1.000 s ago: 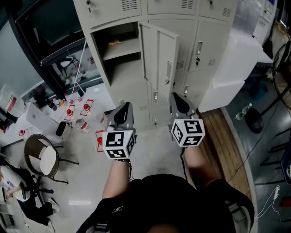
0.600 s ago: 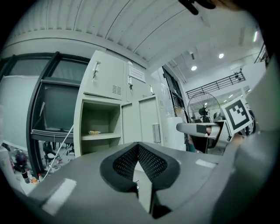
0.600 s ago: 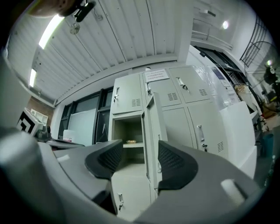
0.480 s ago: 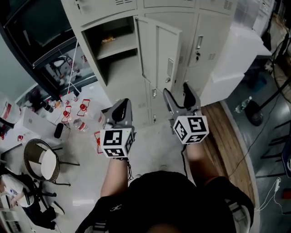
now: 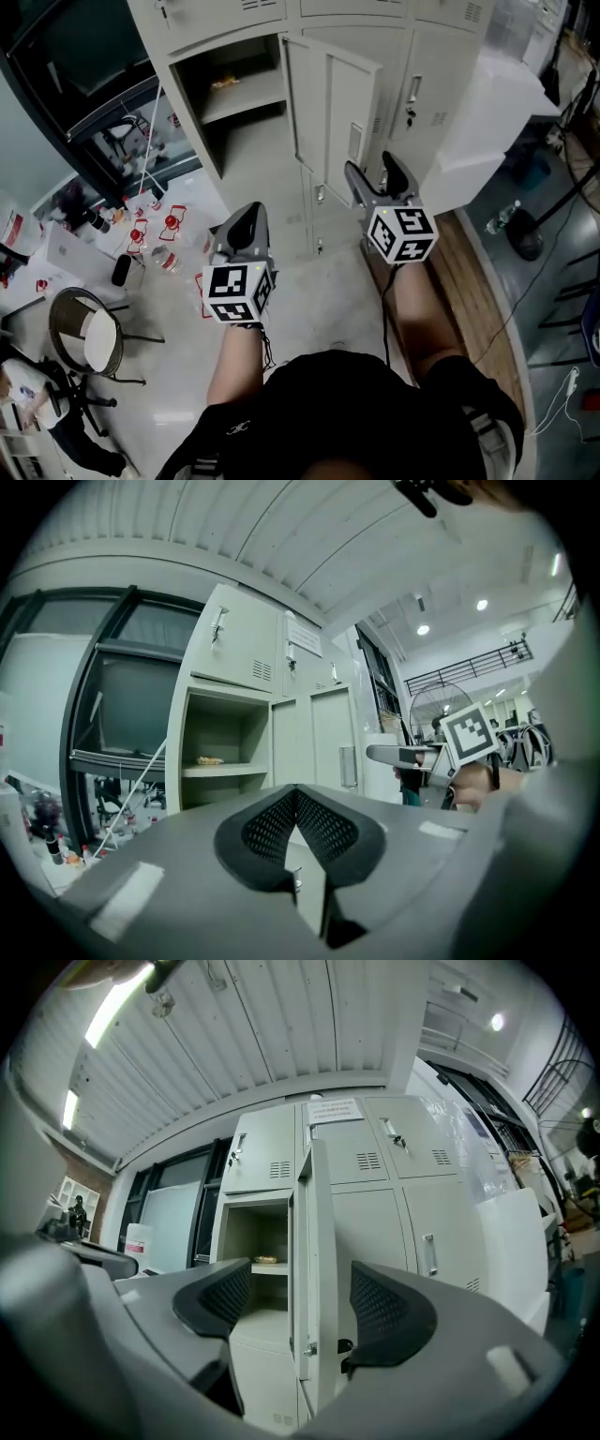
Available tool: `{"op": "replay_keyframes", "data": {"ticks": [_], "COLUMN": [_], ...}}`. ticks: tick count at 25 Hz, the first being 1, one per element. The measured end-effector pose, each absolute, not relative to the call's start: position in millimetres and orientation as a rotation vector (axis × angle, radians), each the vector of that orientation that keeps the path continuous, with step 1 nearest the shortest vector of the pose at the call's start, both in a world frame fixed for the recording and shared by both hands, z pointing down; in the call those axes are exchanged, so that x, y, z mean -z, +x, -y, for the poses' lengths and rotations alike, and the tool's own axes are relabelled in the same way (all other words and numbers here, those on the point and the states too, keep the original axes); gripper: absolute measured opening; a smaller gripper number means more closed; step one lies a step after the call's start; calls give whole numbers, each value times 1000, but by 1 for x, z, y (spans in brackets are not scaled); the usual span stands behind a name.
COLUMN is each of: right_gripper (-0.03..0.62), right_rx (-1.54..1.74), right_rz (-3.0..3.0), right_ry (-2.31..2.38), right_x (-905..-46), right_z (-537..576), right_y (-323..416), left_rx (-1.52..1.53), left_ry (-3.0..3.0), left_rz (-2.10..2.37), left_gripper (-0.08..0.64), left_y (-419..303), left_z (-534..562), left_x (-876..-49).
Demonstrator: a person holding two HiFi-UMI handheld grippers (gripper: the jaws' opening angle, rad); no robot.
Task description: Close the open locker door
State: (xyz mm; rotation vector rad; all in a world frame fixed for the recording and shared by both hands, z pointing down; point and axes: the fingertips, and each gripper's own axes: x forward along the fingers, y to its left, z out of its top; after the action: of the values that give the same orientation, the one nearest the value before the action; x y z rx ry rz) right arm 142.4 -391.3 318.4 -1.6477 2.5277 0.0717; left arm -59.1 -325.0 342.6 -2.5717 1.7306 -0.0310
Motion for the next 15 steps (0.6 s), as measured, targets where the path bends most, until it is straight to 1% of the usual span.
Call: {"op": "replay_keyframes", "data": {"ticks": [10, 12, 13, 15], "right_gripper": [316, 303, 270, 119], "right_rx": [84, 117, 130, 134], "right_rz": [-2625, -2631, -2625, -2605], "right_ry": [-1616, -1611, -1621, -1659], "right_x": [-334, -339, -342, -346], "right_z": [441, 446, 447, 448], "right_y": [143, 145, 146, 150], "left_rx": [43, 49, 50, 50], "left_ry": [-2551, -2541, -2538, -2540], "left_rz": [-1767, -1774, -1780, -1792], "left_gripper": [0, 0, 0, 0], "left_y": [-67, -69, -71, -73], "left_z": [329, 330, 330, 331], "left_x": [-345, -345, -346, -348]}}
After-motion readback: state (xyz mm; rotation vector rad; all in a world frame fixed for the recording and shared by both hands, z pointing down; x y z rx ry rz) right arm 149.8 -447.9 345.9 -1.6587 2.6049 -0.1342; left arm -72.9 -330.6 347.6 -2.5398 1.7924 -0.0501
